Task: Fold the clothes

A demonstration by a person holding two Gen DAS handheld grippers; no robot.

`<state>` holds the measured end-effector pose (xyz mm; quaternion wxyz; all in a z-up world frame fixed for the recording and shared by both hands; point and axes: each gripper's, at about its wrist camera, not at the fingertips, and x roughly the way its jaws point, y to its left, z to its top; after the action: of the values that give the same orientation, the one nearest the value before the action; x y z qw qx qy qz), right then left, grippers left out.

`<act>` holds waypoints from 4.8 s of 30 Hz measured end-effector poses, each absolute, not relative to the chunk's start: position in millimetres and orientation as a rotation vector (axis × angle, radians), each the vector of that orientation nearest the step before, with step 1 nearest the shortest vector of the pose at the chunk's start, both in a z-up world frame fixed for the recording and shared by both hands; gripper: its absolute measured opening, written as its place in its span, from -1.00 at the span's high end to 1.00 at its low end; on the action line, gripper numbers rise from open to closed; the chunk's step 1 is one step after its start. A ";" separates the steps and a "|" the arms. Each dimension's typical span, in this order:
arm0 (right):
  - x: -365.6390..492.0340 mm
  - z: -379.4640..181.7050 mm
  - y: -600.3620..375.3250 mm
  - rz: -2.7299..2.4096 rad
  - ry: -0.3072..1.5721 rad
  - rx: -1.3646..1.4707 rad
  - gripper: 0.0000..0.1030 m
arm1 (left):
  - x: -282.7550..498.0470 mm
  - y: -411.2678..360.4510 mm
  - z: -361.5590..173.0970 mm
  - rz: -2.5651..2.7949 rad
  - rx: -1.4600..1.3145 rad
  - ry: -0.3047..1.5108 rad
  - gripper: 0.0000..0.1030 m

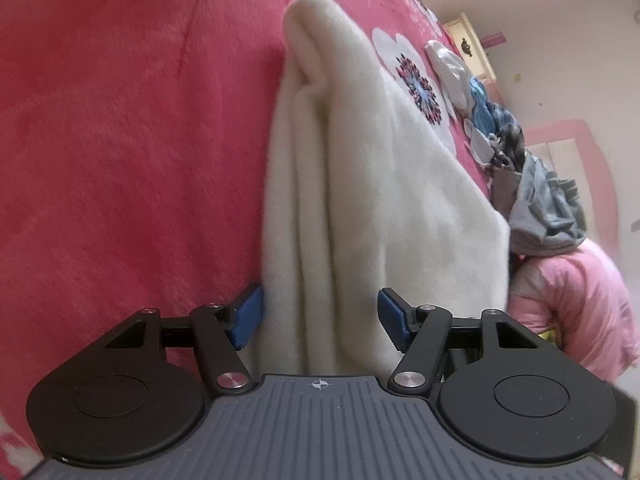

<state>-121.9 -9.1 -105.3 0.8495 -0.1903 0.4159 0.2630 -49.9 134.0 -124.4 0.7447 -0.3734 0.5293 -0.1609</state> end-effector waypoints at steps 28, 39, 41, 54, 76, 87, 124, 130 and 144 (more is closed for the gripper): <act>-116.8 -96.2 -31.6 0.459 0.829 -0.408 0.29 | -44.8 134.0 -107.4 -0.354 -0.920 1.085 -0.30; -117.9 -89.9 -37.9 0.459 0.830 -0.371 0.33 | -0.1 137.6 -122.1 -0.352 -0.939 1.078 -0.30; -118.5 -88.8 -38.4 0.458 0.828 -0.372 0.33 | 7.9 136.4 -123.7 -0.356 -0.932 1.078 -0.30; -119.5 -77.3 -52.0 0.453 0.818 -0.295 0.36 | 43.9 135.2 -134.3 -0.314 -0.964 1.062 -0.25; -122.1 -30.0 -113.1 0.358 0.740 -0.032 0.37 | 47.1 72.9 -52.5 -0.332 -0.677 0.940 0.24; -129.8 -3.4 -183.7 0.239 0.642 0.240 0.38 | 57.2 -8.1 -12.0 -0.422 -0.519 0.895 0.29; -157.2 -85.6 -386.4 -0.154 0.707 1.143 0.36 | 84.1 -126.1 -32.7 -0.869 -0.397 0.960 -0.04; -178.1 -37.9 -394.1 -0.206 0.738 0.969 0.29 | 39.3 -102.4 -38.6 -0.844 -0.272 0.907 -0.04; -83.8 15.1 -355.8 -0.023 0.862 0.322 -0.03 | -11.3 -100.6 -56.8 -0.926 -0.146 0.861 -0.04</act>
<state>-83.8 -355.8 15.1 0.8959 0.1553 0.4160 -0.0110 -11.3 -100.6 -56.8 0.8041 -0.0679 0.4021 -0.4326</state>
